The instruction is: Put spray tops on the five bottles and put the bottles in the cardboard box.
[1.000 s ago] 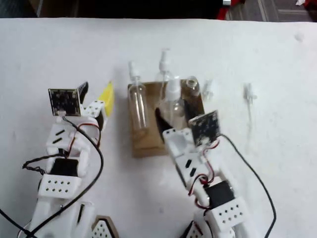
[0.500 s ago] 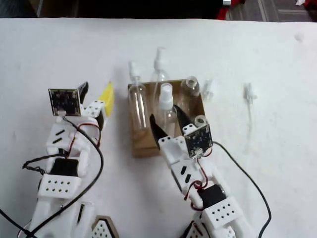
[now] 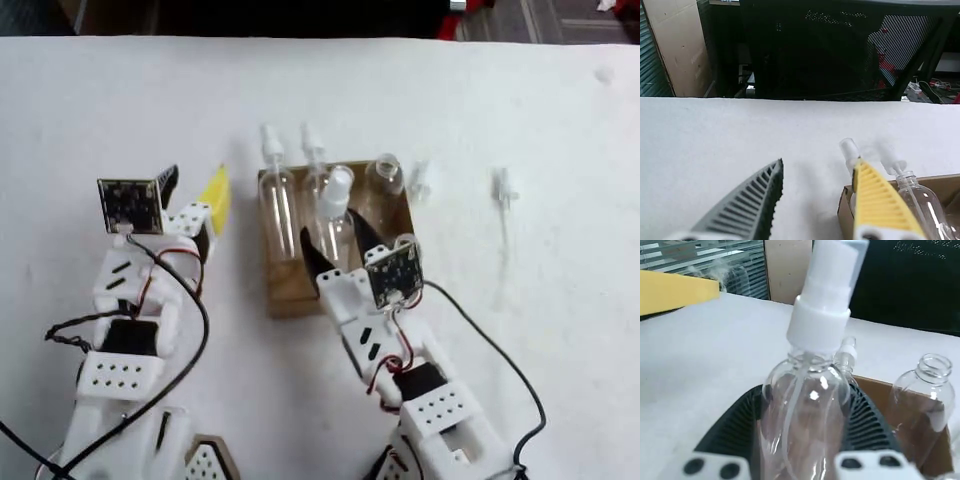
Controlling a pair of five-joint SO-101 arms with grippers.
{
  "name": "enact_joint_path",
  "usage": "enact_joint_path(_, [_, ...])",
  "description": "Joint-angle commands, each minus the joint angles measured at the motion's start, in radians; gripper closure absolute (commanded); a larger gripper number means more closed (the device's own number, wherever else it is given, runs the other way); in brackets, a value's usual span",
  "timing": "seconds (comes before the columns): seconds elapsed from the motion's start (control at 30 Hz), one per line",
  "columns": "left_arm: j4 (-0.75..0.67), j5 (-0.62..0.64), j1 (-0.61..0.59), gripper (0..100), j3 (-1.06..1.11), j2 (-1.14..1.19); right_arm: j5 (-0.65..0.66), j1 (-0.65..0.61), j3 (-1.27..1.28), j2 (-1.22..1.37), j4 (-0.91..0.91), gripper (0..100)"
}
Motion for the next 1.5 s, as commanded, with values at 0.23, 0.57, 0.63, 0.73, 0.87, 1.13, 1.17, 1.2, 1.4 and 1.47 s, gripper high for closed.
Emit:
enact_joint_path(0.23, [-0.026,-0.005,-0.005,79,-0.003,-0.016,0.014,0.021,0.015,0.065,-0.154,98.1])
enact_joint_path(0.57, [-0.026,-0.005,-0.005,79,-0.003,-0.016,-0.055,0.262,-0.402,-0.186,0.49,98.1])
enact_joint_path(0.63, [-0.026,-0.005,-0.005,79,-0.003,-0.016,-0.087,0.34,-0.522,-0.24,0.634,98.1])
enact_joint_path(0.73, [-0.023,-0.003,-0.005,79,-0.003,-0.016,-0.087,0.461,-0.601,-0.271,0.671,98.1])
enact_joint_path(0.87, [-0.02,-0.003,-0.007,79,-0.003,-0.019,-0.086,0.642,-0.575,-0.269,0.61,98.1])
enact_joint_path(1.13, [-0.018,-0.003,-0.005,79,-0.003,-0.018,0.038,0.917,-0.21,-0.269,0.148,98.1])
enact_joint_path(1.17, [-0.018,-0.003,-0.005,79,-0.003,-0.018,0.068,0.923,-0.149,-0.269,0.074,98.1])
enact_joint_path(1.2, [-0.018,-0.003,-0.005,79,-0.003,-0.018,0.087,0.932,-0.094,-0.269,0.008,98.1])
enact_joint_path(1.4, [-0.018,-0.003,-0.005,79,-0.003,-0.016,0.097,0.99,0.018,-0.266,-0.036,98.1])
enact_joint_path(1.47, [-0.018,-0.003,-0.005,79,-0.003,-0.016,0.095,1.006,0.044,-0.249,-0.016,98.1])
